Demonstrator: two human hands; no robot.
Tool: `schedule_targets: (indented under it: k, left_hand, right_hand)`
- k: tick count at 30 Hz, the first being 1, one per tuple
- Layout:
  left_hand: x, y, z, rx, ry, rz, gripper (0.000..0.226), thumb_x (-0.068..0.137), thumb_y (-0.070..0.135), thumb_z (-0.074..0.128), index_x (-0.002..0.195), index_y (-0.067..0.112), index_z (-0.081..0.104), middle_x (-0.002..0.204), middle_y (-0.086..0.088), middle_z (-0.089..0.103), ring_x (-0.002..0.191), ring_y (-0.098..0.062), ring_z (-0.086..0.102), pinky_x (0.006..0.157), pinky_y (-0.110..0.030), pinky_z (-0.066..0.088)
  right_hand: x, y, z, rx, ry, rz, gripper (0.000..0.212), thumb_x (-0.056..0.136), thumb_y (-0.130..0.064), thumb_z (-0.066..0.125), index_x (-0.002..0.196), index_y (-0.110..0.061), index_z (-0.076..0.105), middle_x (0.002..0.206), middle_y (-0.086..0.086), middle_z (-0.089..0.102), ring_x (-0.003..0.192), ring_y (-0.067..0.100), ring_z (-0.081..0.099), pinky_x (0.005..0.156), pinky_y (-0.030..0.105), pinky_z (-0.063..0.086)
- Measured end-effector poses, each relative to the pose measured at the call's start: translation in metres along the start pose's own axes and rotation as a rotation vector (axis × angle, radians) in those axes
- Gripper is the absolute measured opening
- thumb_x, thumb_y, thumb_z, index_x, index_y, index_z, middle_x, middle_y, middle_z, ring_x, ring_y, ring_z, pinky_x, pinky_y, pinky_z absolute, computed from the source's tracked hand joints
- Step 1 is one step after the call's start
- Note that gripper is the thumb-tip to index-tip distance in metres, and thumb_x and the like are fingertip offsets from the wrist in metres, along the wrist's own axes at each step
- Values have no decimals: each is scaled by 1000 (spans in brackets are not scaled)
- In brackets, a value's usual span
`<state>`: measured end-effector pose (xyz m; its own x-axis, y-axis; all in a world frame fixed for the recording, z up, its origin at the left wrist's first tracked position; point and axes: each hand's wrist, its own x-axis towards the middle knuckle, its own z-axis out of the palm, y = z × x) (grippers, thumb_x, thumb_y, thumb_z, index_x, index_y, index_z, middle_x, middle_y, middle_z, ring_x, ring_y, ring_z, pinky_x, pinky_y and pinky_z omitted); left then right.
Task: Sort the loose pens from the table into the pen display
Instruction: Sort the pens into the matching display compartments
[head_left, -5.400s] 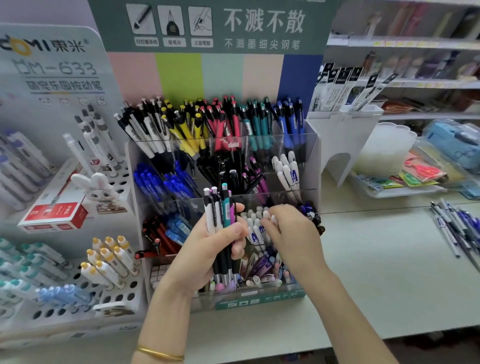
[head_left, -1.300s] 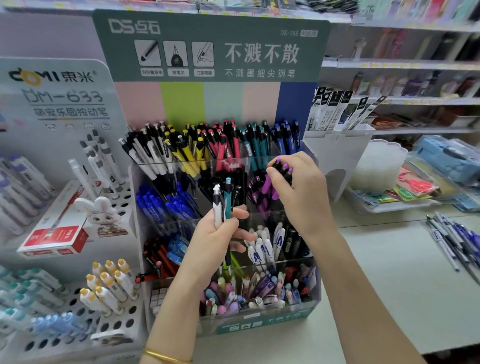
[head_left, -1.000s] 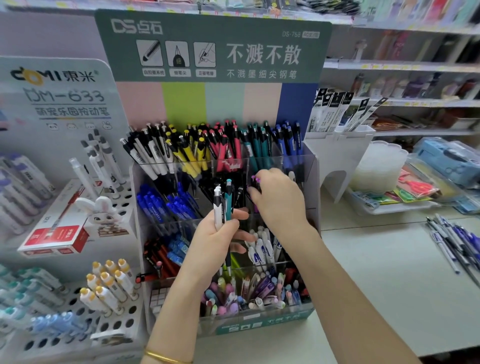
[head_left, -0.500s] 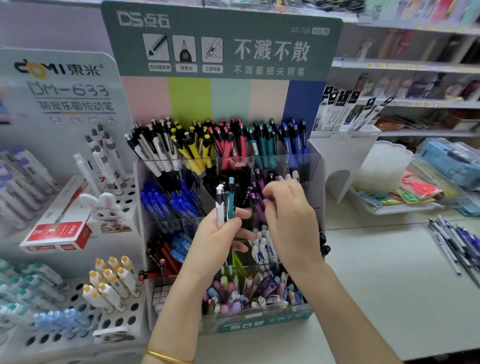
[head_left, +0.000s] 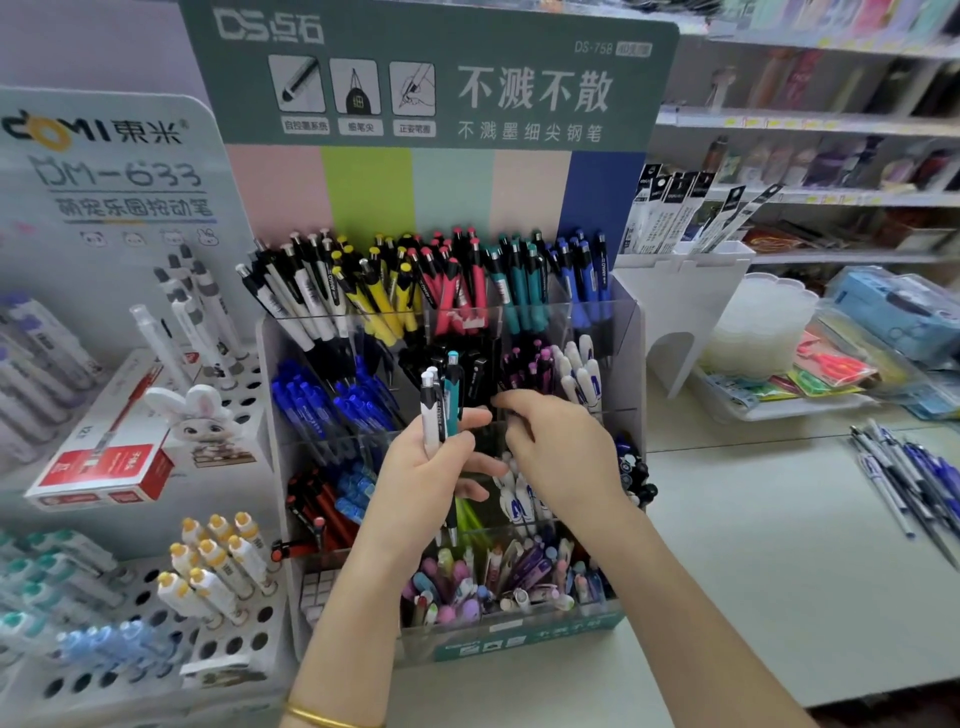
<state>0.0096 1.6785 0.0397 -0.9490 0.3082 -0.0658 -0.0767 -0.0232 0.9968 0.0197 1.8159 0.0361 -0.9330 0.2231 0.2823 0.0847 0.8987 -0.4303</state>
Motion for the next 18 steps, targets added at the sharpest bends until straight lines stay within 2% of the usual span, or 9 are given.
schedule_targets:
  k: [3, 7, 10, 13, 16, 18]
  left_hand:
    - [0, 0, -1, -9, -2, 4, 26, 99, 2, 43, 112, 11, 63, 99, 2, 69, 74, -14, 70, 56, -22, 54]
    - [0, 0, -2, 12, -11, 3, 26, 99, 3, 43, 114, 11, 63, 108, 4, 67, 77, -15, 71, 57, -22, 54]
    - [1, 0, -2, 17, -19, -1, 26, 99, 3, 43, 116, 11, 62, 115, 4, 65, 77, -14, 70, 57, -21, 53]
    - [2, -1, -1, 4, -23, -5, 27, 99, 2, 43, 116, 10, 62, 108, -3, 67, 75, -13, 70, 56, -21, 53]
    - [2, -1, 1, -15, -33, -16, 26, 99, 1, 43, 116, 8, 62, 103, -11, 68, 72, -12, 70, 55, -21, 53]
    - [2, -1, 1, -21, -36, -14, 26, 99, 1, 43, 115, 8, 62, 106, -10, 67, 73, -13, 70, 55, -21, 53]
  right_hand:
    - [1, -5, 1, -42, -49, 21, 36, 96, -20, 40, 127, -33, 54, 100, 2, 69, 93, 25, 62, 70, 35, 48]
    - [3, -6, 0, -110, 1, 87, 26, 95, -20, 41, 117, -24, 55, 91, 2, 67, 85, 26, 61, 61, 32, 41]
    - [2, -3, -3, -92, -34, 81, 31, 94, -21, 41, 121, -28, 55, 93, 1, 68, 88, 24, 61, 64, 32, 43]
    - [4, -6, -6, -57, -81, 56, 38, 94, -20, 38, 126, -36, 52, 94, 2, 68, 90, 25, 61, 68, 33, 45]
    - [7, -9, -6, -92, -94, 59, 38, 96, -20, 34, 128, -34, 49, 96, 4, 68, 91, 28, 61, 68, 34, 45]
    - [8, -9, -8, -98, -80, 96, 40, 96, -20, 33, 132, -33, 45, 100, 6, 68, 92, 30, 61, 68, 35, 44]
